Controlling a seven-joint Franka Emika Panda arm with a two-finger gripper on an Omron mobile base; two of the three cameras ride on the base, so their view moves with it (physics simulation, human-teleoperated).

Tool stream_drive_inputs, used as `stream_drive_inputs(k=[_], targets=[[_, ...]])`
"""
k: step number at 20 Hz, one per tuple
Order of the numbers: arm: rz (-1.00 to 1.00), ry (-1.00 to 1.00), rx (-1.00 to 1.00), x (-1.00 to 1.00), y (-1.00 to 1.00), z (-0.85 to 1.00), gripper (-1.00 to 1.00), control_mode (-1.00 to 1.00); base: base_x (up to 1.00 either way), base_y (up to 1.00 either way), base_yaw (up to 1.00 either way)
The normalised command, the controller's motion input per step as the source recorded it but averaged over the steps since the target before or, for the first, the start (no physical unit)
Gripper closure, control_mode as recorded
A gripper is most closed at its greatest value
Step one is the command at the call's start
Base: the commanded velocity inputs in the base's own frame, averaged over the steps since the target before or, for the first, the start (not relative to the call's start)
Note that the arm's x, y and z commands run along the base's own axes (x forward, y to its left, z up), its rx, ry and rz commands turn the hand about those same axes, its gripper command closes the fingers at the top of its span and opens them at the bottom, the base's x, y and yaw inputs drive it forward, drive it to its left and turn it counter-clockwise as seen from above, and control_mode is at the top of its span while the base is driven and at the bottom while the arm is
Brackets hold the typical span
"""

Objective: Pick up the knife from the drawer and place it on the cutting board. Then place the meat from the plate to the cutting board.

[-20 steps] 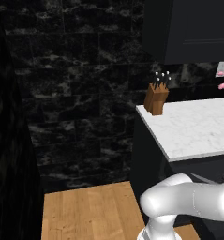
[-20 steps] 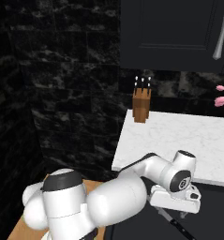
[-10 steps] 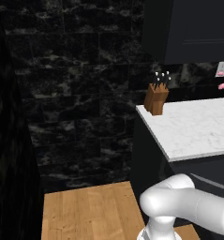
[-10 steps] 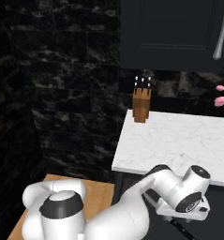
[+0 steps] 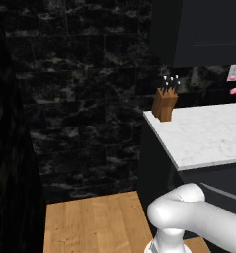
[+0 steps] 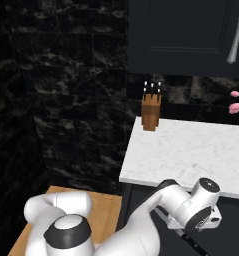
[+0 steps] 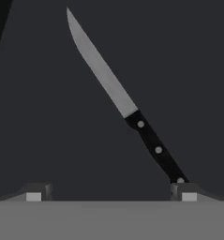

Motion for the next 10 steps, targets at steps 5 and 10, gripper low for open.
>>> stream_drive_inputs(k=[5,10], targets=[[0.10,0.04,0.00,0.29,-0.18,-0.16,-1.00,-1.00,0.00,0.00,0.00],[0.07,0.01,0.01,0.01,-0.22,-0.35,-1.00,-1.00,0.00,0.00,0.00]])
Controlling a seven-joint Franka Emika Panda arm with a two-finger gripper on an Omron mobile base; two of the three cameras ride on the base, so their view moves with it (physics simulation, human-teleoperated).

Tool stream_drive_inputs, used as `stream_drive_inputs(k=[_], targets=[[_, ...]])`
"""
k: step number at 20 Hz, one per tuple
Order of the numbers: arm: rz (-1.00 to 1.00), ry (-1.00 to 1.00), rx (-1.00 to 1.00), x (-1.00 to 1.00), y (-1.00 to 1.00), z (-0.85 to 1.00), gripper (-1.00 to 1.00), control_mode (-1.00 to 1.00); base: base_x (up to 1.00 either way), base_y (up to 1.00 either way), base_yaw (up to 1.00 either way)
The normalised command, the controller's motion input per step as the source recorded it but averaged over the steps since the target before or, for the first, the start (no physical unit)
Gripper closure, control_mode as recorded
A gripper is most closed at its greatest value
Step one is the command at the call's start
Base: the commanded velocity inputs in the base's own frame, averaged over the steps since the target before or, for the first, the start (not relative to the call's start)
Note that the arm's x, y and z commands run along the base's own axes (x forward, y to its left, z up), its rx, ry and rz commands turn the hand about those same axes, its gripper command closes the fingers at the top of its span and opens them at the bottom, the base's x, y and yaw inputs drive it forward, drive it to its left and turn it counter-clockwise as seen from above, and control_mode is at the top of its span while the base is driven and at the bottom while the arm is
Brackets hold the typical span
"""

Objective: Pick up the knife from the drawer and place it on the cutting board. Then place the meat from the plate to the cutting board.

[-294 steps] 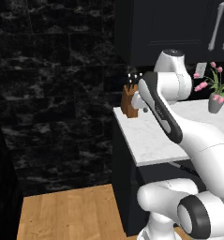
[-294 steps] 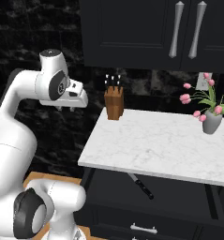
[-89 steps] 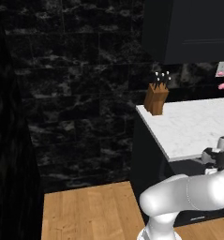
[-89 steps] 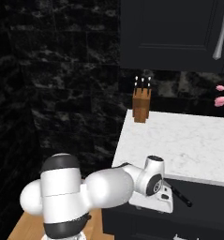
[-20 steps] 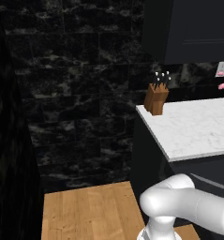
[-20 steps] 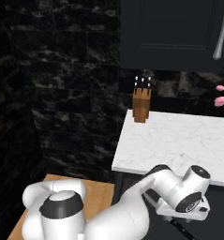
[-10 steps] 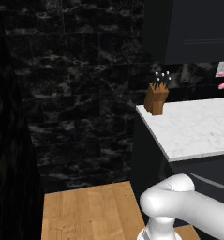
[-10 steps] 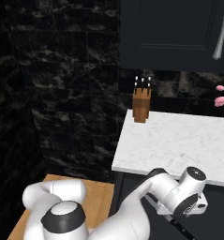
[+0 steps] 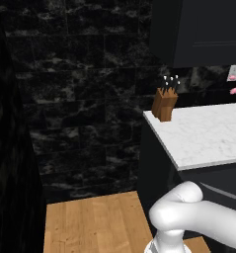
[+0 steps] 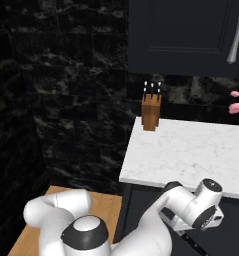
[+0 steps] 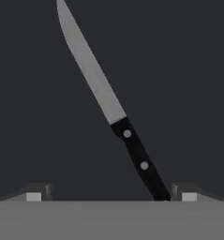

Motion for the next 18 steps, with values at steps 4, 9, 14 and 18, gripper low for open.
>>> stream_drive_inputs(k=[4,9,14,18], targets=[[0.05,0.01,0.00,0.08,-0.21,-0.42,-1.00,-1.00,0.00,0.00,0.00],[0.02,0.01,0.00,0.19,-0.20,-0.39,-1.00,-1.00,0.00,0.00,0.00],[0.01,0.00,0.00,0.07,-0.14,-0.38,-1.00,-1.00,0.00,0.00,0.00],[0.02,0.01,0.00,0.04,-0.02,-0.26,-1.00,-1.00,0.00,0.00,0.00]])
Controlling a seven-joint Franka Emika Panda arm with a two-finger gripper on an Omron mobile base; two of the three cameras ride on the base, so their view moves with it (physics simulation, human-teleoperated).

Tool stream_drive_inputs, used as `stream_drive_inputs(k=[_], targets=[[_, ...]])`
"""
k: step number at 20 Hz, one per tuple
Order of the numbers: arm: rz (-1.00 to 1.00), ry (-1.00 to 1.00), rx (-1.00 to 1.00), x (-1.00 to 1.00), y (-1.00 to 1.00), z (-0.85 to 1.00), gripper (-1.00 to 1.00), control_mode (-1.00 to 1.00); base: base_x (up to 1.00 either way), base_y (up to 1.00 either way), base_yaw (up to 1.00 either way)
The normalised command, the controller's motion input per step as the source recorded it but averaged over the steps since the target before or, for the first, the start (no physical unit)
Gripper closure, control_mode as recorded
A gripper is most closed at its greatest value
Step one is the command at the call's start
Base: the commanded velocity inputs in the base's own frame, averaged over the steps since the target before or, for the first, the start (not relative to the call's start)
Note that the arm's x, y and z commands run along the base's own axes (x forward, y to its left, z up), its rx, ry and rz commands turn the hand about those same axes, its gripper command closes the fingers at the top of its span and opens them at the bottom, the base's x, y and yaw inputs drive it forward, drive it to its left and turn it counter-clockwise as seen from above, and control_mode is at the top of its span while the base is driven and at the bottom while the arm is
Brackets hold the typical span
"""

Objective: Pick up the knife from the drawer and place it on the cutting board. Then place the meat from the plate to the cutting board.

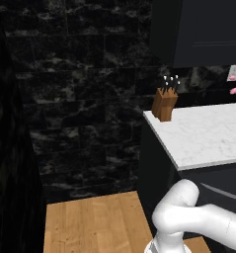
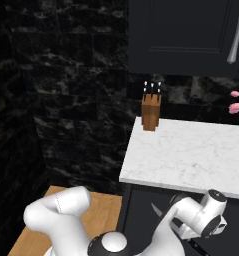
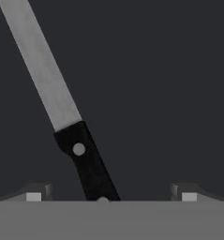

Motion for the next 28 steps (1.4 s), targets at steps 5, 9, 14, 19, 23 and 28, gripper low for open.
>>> stream_drive_inputs(k=[5,9,14,19,23,28], targets=[[0.05,0.02,0.00,0.00,0.00,-0.23,-1.00,-1.00,0.00,0.00,0.00],[0.04,0.01,0.00,-0.04,0.00,-0.34,-1.00,-1.00,0.00,0.00,0.00],[0.03,0.03,0.00,0.00,0.00,-0.36,-1.00,-1.00,0.00,0.00,0.00],[0.01,0.00,0.00,-0.04,0.00,-0.33,-1.00,-1.00,0.00,0.00,0.00],[0.00,-0.04,0.00,-0.15,0.00,-0.30,-1.00,-1.00,0.00,0.00,0.00],[0.00,-0.03,0.00,-0.13,0.00,-0.23,-1.00,-1.00,0.00,0.00,0.00]])
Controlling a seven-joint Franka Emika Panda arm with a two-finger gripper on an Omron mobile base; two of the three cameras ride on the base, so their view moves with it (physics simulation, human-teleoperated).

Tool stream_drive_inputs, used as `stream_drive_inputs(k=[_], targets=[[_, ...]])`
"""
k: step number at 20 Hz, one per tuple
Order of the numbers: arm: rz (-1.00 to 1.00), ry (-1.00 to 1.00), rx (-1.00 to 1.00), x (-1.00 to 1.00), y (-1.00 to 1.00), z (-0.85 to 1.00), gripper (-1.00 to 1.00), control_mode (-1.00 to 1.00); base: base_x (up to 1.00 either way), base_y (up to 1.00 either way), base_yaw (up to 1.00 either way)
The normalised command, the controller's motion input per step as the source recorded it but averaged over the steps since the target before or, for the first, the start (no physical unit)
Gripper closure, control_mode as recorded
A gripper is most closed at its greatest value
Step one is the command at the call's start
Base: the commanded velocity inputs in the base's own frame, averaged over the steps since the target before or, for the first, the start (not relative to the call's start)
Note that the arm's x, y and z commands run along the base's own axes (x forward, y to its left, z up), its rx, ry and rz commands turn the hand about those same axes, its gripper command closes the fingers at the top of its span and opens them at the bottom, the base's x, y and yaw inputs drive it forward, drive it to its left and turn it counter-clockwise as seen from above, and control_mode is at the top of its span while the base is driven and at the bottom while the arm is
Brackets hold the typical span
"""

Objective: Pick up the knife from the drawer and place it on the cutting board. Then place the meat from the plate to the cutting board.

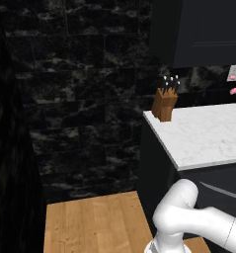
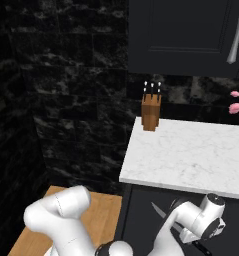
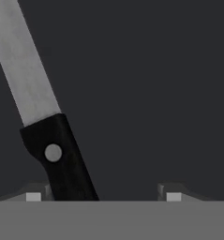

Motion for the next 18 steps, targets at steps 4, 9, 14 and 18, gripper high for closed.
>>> stream_drive_inputs(k=[4,9,14,18], targets=[[0.00,-0.08,0.00,-0.21,0.05,-0.17,-1.00,-1.00,0.00,0.00,0.00],[0.01,-0.04,0.00,-0.17,0.20,-0.01,-1.00,-1.00,0.00,0.00,0.00],[0.01,0.00,0.00,0.00,0.05,-0.28,-1.00,-1.00,0.00,0.00,0.00],[0.00,0.00,0.00,0.00,0.06,-0.05,1.00,-1.00,0.00,0.00,0.00]])
